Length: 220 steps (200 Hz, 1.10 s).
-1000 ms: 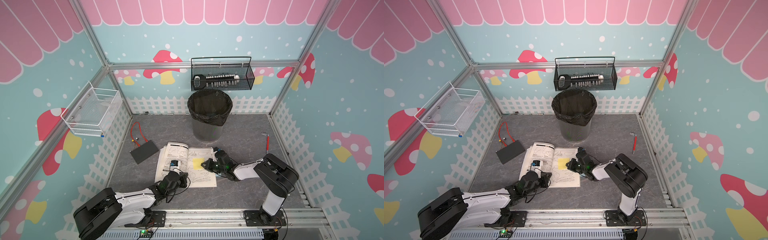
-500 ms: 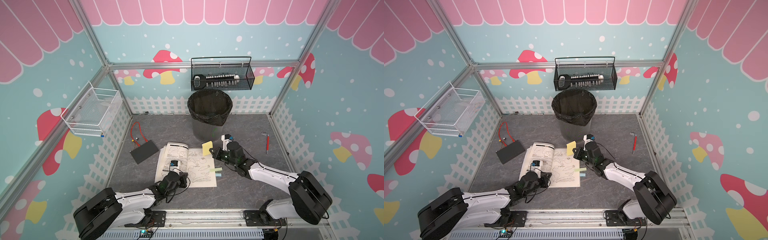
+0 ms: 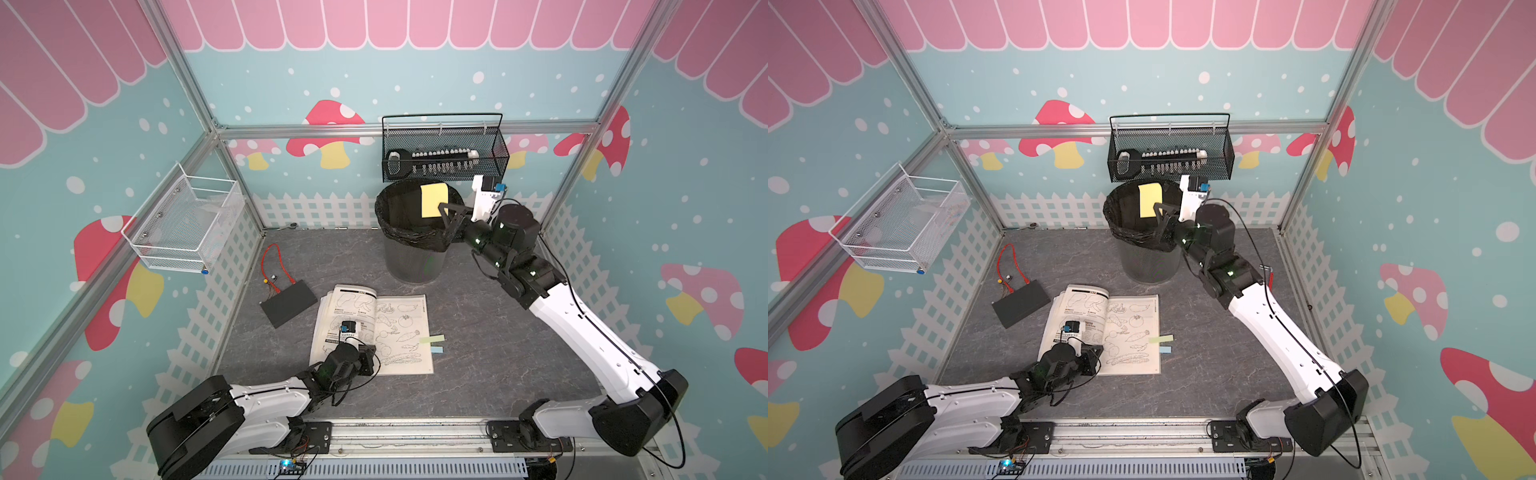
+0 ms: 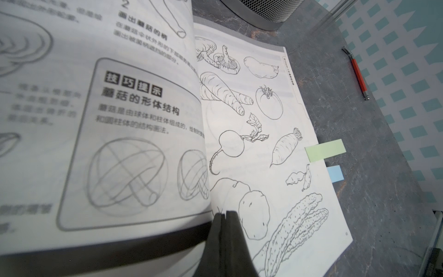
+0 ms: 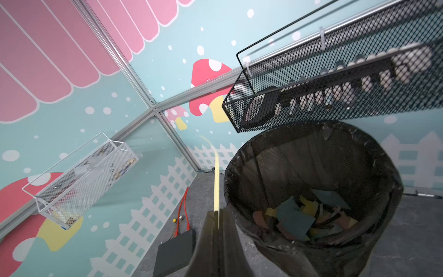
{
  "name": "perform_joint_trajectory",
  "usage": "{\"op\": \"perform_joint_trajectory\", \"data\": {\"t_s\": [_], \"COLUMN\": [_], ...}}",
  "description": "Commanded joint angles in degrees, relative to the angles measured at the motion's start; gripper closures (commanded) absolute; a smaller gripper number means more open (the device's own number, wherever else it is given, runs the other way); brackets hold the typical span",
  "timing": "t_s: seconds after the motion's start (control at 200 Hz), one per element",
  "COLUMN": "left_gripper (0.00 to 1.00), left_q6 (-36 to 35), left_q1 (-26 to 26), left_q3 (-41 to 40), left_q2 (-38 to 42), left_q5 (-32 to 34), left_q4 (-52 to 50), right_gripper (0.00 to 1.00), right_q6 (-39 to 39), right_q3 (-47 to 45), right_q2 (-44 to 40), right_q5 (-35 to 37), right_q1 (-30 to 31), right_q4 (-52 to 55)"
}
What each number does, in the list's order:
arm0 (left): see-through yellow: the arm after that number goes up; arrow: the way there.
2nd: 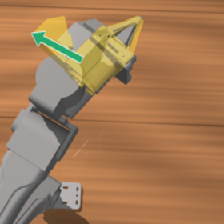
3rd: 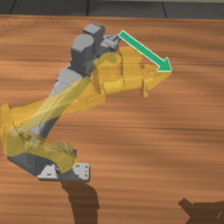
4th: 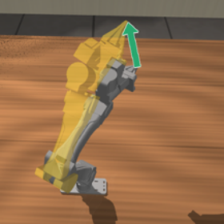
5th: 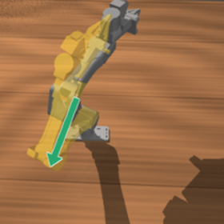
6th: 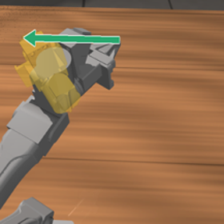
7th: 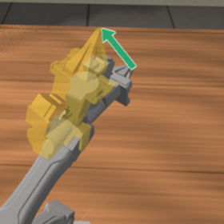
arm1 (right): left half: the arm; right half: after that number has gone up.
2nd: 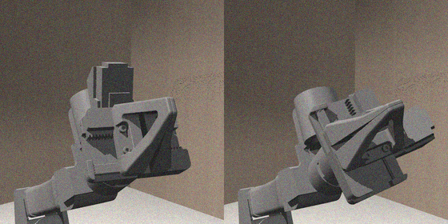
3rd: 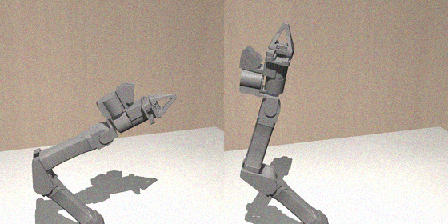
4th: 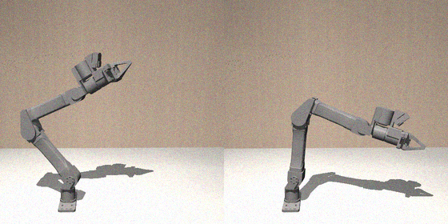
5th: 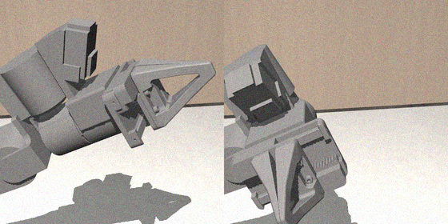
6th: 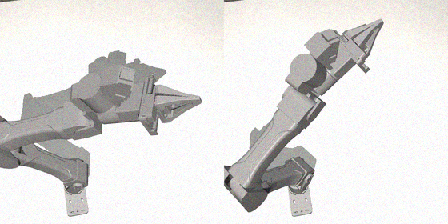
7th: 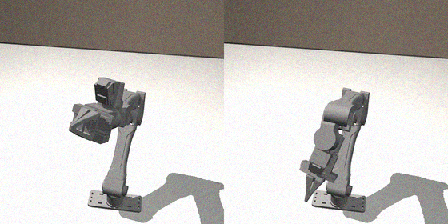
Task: Peel off the used sticky note
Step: Place the note in the trash bin.
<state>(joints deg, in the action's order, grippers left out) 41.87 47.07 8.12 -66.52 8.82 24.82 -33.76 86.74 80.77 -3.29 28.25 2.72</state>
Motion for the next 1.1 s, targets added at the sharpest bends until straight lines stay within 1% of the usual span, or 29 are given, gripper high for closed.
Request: {"op": "perform_joint_trajectory", "data": {"t_s": [0.0, 0.165, 0.19, 0.23, 0.275, 0.305, 0.36, 0.39, 0.515, 0.665, 0.75, 0.816, 0.881, 0.971, 1.096], "left_gripper": [1.0, 1.0, 1.0, 1.0, 1.0, 1.0, 1.0, 1.0, 1.0, 1.0, 1.0, 1.0, 1.0, 1.0, 1.0], "left_q6": [0.7, 0.8, 0.9, 0.9, 1.0, 1.0, 1.2, 1.2, 1.4, 1.4, 1.3, 1.1, 1.0, 0.6, -0.5], "left_q1": [0.2, 0.1, 0.1, 0.1, 0.1, 0.1, 0.1, 0.1, 0.1, 0.1, 0.1, 0.1, 0.1, 0.1, 0.2], "left_q3": [-1.8, -1.6, -1.6, -1.5, -1.5, -1.5, -1.5, -1.5, -1.5, -1.2, -1.0, -0.7, -0.5, 0.1, 1.8], "left_q2": [-0.1, 0.3, 0.3, 0.3, 0.3, 0.3, 0.3, 0.3, 0.2, -0.3, -0.4, -0.5, -0.6, -0.8, -1.9], "left_q5": [-0.3, -0.4, -0.4, -0.4, -0.4, -0.4, -0.3, -0.3, -0.2, -0.2, -0.1, -0.1, 0.0, 0.1, 0.2], "left_q4": [-4.3, -4.5, -4.6, -4.6, -4.7, -4.8, -4.9, -4.9, -5.0, -5.0, -4.9, -5.0, -5.0, -5.0, -5.4], "right_gripper": [1.0, 1.0, 0.97, 0.85, 0.68, 0.59, 0.47, 0.43, 0.41, 0.41, 0.41, 0.41, 0.41, 0.41, 0.42], "right_q6": [5.5, 8.6, 8.9, 9.3, 10.0, 10.3, 10.9, 11.1, 11.7, 11.7, 11.1, 10.4, 9.2, 7.5, 4.4], "right_q3": [5.1, 16.1, 17.2, 19.6, 21.4, 22.4, 23.9, 24.6, 26.3, 25.3, 21.4, 15.7, 7.9, -5.3, -23.5], "right_q2": [8.5, 20.3, 21.5, 23.6, 25.1, 25.7, 26.3, 26.4, 25.9, 23.9, 20.0, 15.3, 9.7, 1.9, -6.7], "right_q5": [-3.1, -5.6, -5.8, -6.1, -6.5, -6.6, -6.4, -6.3, -6.5, -8.4, -10.1, -10.8, -11.5, -12.2, -14.3], "right_q1": [-2.9, -4.9, -5.2, -5.4, -5.5, -5.5, -5.5, -5.5, -5.5, -5.5, -5.4, -5.2, -5.1, -5.0, -4.8], "right_q4": [7.2, 11.3, 11.7, 12.3, 12.4, 12.4, 12.3, 12.3, 12.3, 13.0, 12.4, 11.2, 8.8, 6.3, 2.9]}}
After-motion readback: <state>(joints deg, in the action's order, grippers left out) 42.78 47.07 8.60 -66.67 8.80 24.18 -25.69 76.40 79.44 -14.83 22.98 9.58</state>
